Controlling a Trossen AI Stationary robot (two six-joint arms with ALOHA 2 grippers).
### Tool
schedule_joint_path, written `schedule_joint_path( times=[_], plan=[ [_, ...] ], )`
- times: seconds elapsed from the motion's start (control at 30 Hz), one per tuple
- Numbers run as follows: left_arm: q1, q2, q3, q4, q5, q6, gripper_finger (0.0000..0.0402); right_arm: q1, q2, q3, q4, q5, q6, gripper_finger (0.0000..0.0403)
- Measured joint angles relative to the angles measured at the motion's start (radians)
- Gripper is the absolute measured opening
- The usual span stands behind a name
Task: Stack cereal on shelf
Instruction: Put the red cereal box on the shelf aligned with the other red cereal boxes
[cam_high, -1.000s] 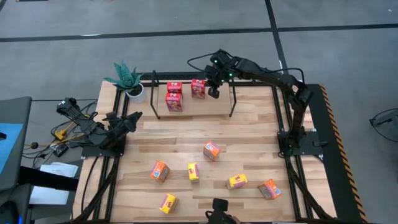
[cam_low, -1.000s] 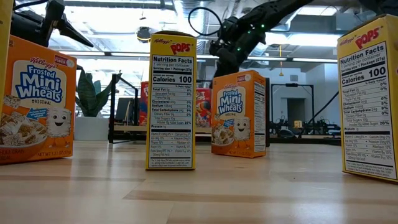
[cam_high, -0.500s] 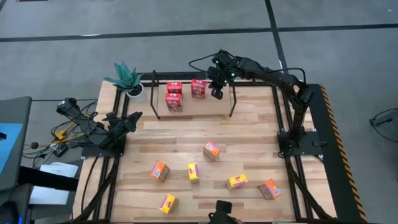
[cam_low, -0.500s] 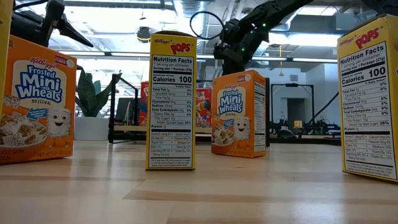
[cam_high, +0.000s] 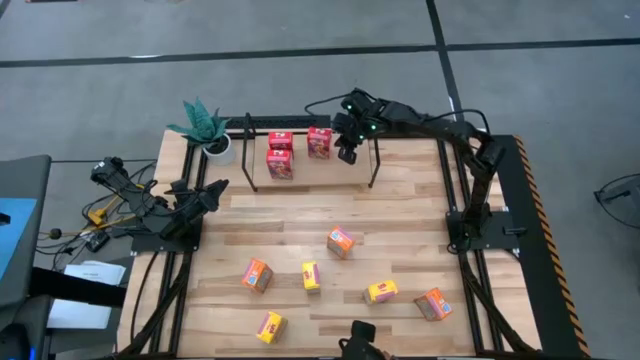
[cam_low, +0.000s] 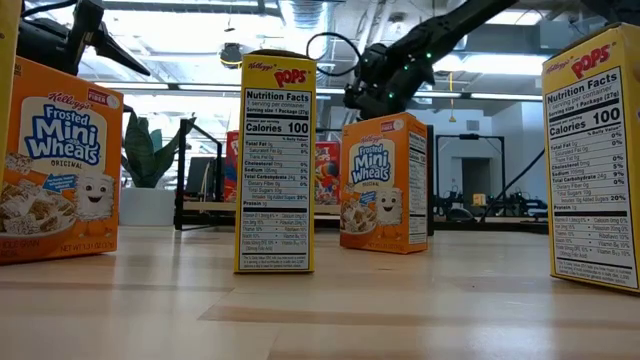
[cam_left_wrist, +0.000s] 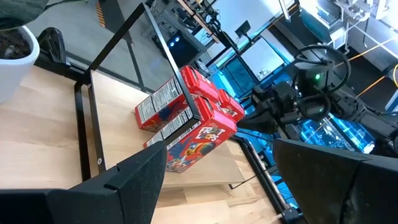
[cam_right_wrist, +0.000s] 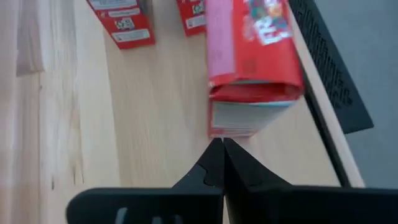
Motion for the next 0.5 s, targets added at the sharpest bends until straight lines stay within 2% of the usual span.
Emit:
schedule_joint_path(
  times=[0.2, 0.5],
  plan=[
    [0.000, 0.000, 0.000, 0.000, -0.011, -0.001, 0.0286, -0.001, 0.000, -0.031, 0.106, 0.000, 0.013, 0.0028],
    [0.000, 0.000, 0.000, 0.000, -0.012, -0.005, 0.0286, -0.001, 0.000, -0.048, 0.246, 0.000, 0.058, 0.0011]
  ],
)
